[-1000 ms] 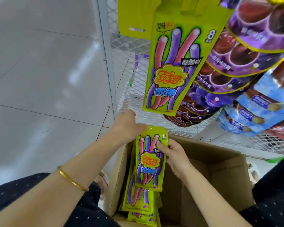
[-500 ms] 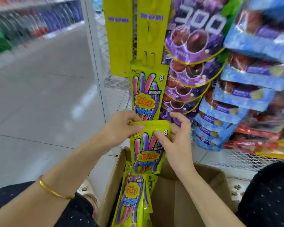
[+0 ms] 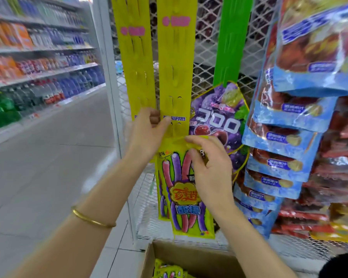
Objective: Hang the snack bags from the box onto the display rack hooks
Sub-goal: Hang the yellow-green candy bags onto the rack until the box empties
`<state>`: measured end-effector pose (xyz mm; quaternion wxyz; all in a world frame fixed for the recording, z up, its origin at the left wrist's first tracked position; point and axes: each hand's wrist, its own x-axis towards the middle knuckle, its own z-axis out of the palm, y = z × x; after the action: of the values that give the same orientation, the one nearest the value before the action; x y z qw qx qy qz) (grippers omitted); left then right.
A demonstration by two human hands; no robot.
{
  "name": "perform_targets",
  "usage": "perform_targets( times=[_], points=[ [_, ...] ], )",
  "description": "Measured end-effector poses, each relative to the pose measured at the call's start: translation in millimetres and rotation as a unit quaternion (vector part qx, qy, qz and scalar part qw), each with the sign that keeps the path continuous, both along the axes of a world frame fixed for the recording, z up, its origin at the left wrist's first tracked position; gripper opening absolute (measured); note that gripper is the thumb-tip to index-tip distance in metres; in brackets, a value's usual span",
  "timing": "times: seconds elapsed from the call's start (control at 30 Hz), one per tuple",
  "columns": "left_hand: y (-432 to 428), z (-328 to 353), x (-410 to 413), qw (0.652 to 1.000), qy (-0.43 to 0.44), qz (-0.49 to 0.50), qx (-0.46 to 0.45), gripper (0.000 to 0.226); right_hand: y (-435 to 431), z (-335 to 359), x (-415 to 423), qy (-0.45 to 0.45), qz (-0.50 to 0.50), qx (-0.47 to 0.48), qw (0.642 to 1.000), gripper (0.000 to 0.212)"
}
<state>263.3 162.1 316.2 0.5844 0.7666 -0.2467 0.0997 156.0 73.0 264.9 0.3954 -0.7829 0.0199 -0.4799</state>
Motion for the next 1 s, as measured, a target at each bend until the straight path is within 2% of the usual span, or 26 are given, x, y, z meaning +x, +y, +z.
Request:
perform_targets(
  times=[0.07, 0.2, 0.3, 0.4, 0.53, 0.67, 0.8, 0.93, 1.0],
  points=[
    [-3.0, 1.5, 2.6, 1.000, 0.013, -0.001, 0.005, 0.018, 0.5, 8.0, 6.7, 0.008, -0.005, 0.007, 1.000, 0.028],
    [-0.6, 5.1, 3.1, 0.994, 0.096, -0.032, -0.039, 0.029, -0.5, 18.1, 21.0, 0.031, -0.020, 0.011, 0.999, 0.027],
    [0.0, 6.2, 0.2, 0.985, 0.147, -0.055, -0.068, 0.022, -1.6, 19.2, 28.6, 0.047, -0.030, 0.018, 0.998, 0.028],
    [-0.9, 4.9, -2.2, 0.985, 0.136, -0.081, -0.061, 0.023, -1.4, 20.0, 30.8, 0.054, -0.032, 0.018, 0.998, 0.029],
    [0.4, 2.6, -2.9, 0.987, 0.118, -0.094, -0.058, 0.007, -2.1, 18.5, 30.1, 0.061, -0.030, 0.021, 0.997, 0.028],
    [2.2, 1.0, -1.6, 0.987, 0.120, -0.094, -0.055, 0.010, -2.6, 11.1, 28.6, 0.074, -0.019, 0.023, 0.997, 0.031],
    [5.4, -1.7, -1.8, 0.989, 0.112, -0.090, -0.044, 0.025, -1.1, 4.5, 26.4, 0.081, -0.011, 0.029, 0.996, 0.031],
    [7.5, -8.7, -5.0, 0.992, 0.091, -0.071, -0.048, 0.008, 2.6, -2.2, 24.8, 0.088, -0.032, 0.010, 0.996, 0.033],
    [7.0, -12.2, -6.6, 0.994, 0.077, -0.066, -0.048, 0.007, 4.9, -3.7, 23.6, 0.096, -0.045, -0.002, 0.994, 0.034]
  ],
)
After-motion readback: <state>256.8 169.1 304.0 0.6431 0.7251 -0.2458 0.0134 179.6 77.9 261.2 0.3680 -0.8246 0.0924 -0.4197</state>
